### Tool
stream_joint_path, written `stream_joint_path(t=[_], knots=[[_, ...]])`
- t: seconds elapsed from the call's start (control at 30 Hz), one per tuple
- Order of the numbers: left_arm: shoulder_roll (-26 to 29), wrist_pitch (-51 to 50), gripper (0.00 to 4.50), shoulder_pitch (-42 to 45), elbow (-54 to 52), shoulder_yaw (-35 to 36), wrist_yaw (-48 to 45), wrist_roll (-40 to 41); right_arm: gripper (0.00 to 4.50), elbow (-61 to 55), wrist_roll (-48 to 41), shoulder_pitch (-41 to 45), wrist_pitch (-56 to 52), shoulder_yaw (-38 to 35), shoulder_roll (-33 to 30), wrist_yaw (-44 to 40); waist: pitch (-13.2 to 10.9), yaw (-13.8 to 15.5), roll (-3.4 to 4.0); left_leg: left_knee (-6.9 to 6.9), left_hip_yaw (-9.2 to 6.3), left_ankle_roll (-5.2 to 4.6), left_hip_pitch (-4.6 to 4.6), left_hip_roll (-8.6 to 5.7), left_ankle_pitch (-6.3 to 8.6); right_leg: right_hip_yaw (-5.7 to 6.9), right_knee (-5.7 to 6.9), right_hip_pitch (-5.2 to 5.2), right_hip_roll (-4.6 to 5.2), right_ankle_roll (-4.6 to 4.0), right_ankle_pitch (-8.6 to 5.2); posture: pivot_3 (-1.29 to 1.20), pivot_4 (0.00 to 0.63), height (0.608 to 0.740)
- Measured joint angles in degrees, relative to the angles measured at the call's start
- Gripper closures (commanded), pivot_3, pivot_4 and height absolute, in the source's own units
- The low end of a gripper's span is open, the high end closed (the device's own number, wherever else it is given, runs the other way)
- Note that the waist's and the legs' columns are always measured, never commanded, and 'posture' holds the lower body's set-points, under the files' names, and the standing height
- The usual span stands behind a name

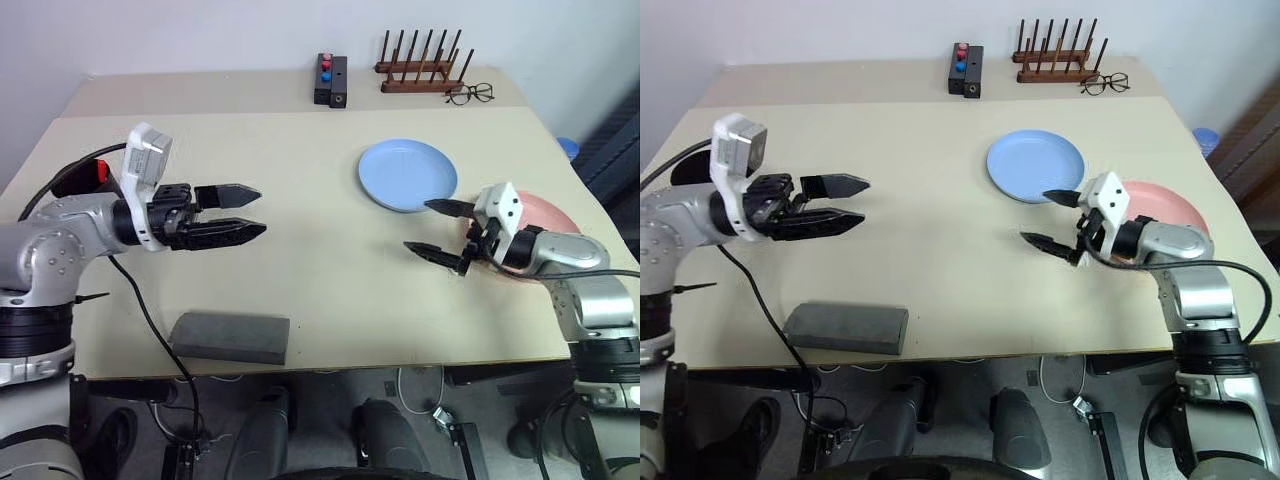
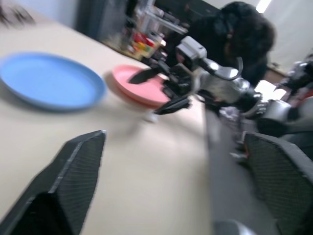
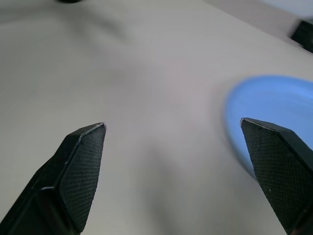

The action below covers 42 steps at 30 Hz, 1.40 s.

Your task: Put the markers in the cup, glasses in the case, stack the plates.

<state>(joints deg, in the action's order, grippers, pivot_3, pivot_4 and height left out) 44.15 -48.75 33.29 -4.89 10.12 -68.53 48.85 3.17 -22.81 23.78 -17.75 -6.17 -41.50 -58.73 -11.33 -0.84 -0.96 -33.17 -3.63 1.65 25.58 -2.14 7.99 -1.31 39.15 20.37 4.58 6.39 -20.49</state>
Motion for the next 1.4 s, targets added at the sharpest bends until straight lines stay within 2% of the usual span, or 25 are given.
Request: stream_joint_path(t=[0.1,0.27,0.5,0.7,0.8,0.93,1.03,1.23,1.4], knots=[[-2.9,3.2,0.02,-1.8,-0.8,-0.1,0.7,-0.9,0.00,1.6,1.6,0.6,-3.4,-1.0,-3.5,2.5,0.0,0.2,-0.01,-0.03,0.01,0.00,0.02,-0.01,0.00,0.00,-0.01,0.00,0.03,0.00,0.00,0.00,0.150,0.735],[-3.7,5.8,0.02,-3.3,-2.0,-0.4,0.1,-1.3,0.00,6.7,6.6,-0.3,-7.0,-1.1,-8.9,6.7,0.0,0.2,-0.01,-0.04,0.02,0.00,0.02,-0.02,0.00,-0.01,0.00,0.00,0.05,-0.01,-0.01,0.00,0.150,0.735],[-4.3,12.6,0.02,-5.6,-2.1,-4.3,-2.1,-6.0,0.00,7.3,8.5,-4.9,-12.0,-1.1,-17.3,2.8,0.0,0.1,0.02,-0.03,0.07,-0.01,-0.01,-0.01,0.01,-0.04,-0.01,-0.02,0.04,-0.01,-0.01,0.00,0.150,0.735],[-4.6,17.3,0.02,-6.0,-2.1,-5.5,-4.0,-8.9,0.00,9.0,10.8,-7.1,-12.9,1.2,-18.2,1.1,0.0,0.1,0.02,-0.03,0.08,-0.01,0.00,-0.01,0.01,-0.06,-0.01,-0.01,0.04,-0.01,-0.01,0.00,0.150,0.735],[-4.6,18.5,0.00,-7.0,-2.2,-6.4,-4.8,-9.7,0.87,11.9,12.2,-6.1,-11.7,2.1,-18.0,1.6,0.0,0.1,0.02,-0.04,0.09,-0.01,-0.01,-0.01,0.01,-0.05,-0.01,-0.02,0.04,-0.01,-0.01,0.00,0.150,0.735],[-4.6,19.2,0.00,-7.9,-2.2,-6.7,-4.9,-10.0,2.78,14.1,13.4,-4.8,-10.4,3.0,-18.0,1.9,0.0,0.1,0.02,-0.05,0.07,-0.01,-0.02,0.00,0.01,-0.05,-0.01,-0.04,0.03,-0.01,-0.01,0.00,0.150,0.735],[-4.6,19.5,0.00,-8.1,-2.4,-6.7,-4.9,-10.1,4.40,15.2,14.2,-3.1,-9.3,3.5,-17.9,2.2,0.0,0.1,0.02,-0.07,0.08,-0.02,-0.03,-0.01,0.01,-0.05,-0.01,-0.05,0.04,-0.01,-0.01,0.00,0.150,0.735],[-4.8,20.8,0.00,-8.1,-2.3,-6.6,-3.9,-11.1,4.47,17.0,15.7,4.0,-7.4,3.5,-16.5,4.7,0.0,0.0,0.02,-0.06,0.07,-0.01,-0.06,0.00,0.01,-0.05,-0.01,-0.07,0.03,-0.01,-0.01,0.00,0.150,0.735],[-7.5,27.1,0.00,-6.4,2.1,-6.4,0.9,-15.9,4.47,18.6,17.3,13.5,-4.7,4.9,-9.3,9.4,0.0,-0.3,0.05,-0.03,0.09,-0.01,-0.06,0.00,0.01,-0.06,0.00,-0.01,-0.04,0.01,0.01,0.00,0.150,0.735]])
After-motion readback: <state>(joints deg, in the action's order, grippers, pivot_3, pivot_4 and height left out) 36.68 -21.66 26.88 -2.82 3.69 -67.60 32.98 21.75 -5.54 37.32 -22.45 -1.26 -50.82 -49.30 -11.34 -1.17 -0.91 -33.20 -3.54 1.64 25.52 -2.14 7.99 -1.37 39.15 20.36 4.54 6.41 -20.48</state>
